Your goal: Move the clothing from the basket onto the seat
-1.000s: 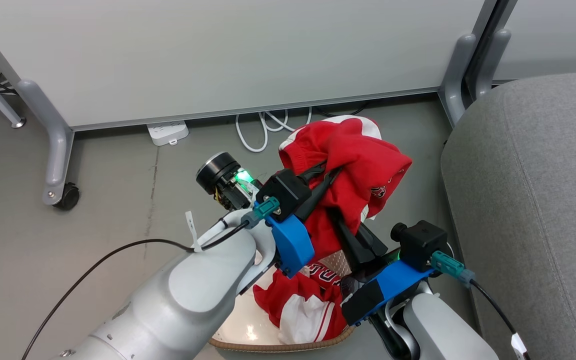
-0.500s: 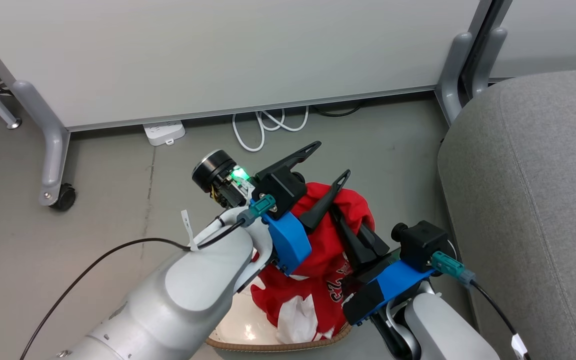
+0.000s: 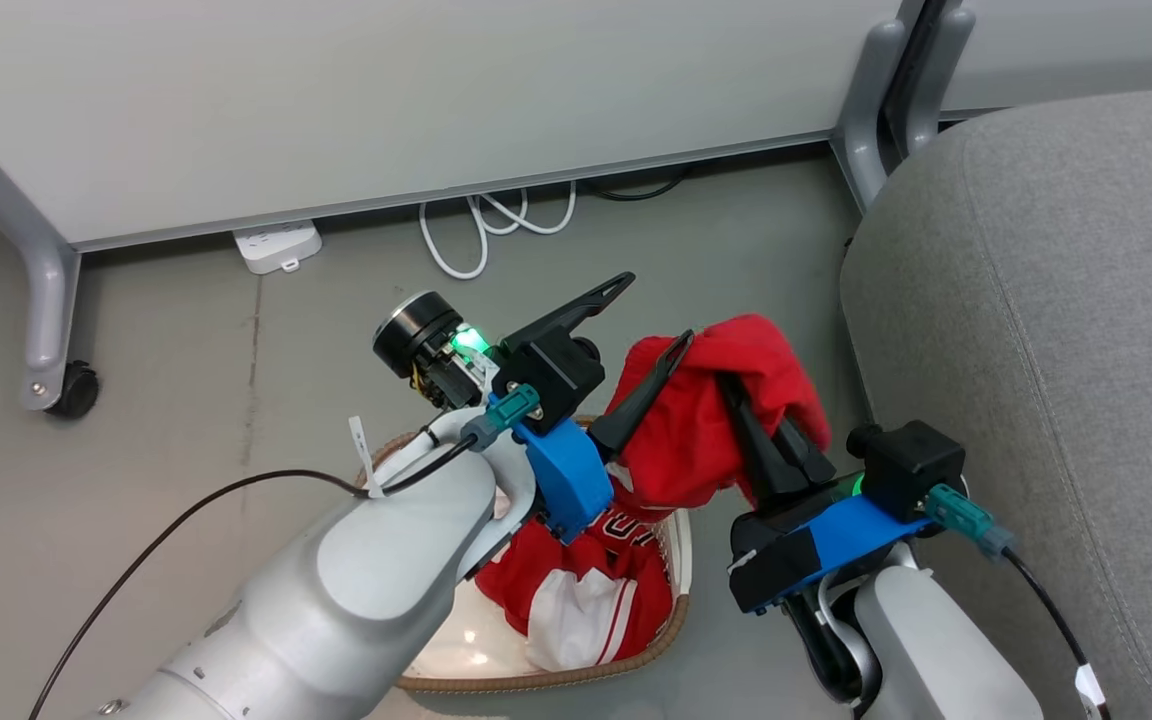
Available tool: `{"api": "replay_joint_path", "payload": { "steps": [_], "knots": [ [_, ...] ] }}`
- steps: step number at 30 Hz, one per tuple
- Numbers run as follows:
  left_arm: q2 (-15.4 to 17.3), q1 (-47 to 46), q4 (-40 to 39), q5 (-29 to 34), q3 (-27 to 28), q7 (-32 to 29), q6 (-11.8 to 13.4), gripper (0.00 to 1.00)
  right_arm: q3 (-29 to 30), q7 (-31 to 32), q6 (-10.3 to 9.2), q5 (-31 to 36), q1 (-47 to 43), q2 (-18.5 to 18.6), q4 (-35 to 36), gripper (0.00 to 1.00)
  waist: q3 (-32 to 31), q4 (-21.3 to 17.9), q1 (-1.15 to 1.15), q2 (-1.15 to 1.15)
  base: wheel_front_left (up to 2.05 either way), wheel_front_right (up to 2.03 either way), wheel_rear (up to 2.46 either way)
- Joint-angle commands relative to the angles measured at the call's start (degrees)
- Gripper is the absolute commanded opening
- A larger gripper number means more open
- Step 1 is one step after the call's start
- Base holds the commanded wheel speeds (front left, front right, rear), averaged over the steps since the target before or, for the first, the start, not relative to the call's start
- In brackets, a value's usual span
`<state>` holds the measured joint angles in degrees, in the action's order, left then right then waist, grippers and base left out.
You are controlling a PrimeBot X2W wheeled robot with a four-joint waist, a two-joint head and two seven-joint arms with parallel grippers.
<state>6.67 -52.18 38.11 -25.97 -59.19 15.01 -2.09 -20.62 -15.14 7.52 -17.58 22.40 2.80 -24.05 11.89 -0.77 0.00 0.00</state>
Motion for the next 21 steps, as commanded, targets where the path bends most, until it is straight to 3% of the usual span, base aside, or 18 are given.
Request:
{"api": "replay_joint_path", "payload": {
  "steps": [1, 21],
  "knots": [
    [0.44, 0.23, -0.37, 0.22, 0.37, 0.25, 0.09, 1.00, 0.65, -0.01, -0.06, 0.66, 0.07, 0.16, 0.47, 0.00, 0.91, -1.04, 0.00, 0.00, 0.00, 0.00, 0.00],
    [1.85, -0.46, -2.54, 1.28, -1.29, -0.51, -0.49, 1.00, 15.23, -0.01, -0.06, 3.92, -0.45, 0.11, 6.96, 0.00, 7.37, -12.25, 0.00, 0.00, 0.00, 0.00, 0.00]
  ]
}}
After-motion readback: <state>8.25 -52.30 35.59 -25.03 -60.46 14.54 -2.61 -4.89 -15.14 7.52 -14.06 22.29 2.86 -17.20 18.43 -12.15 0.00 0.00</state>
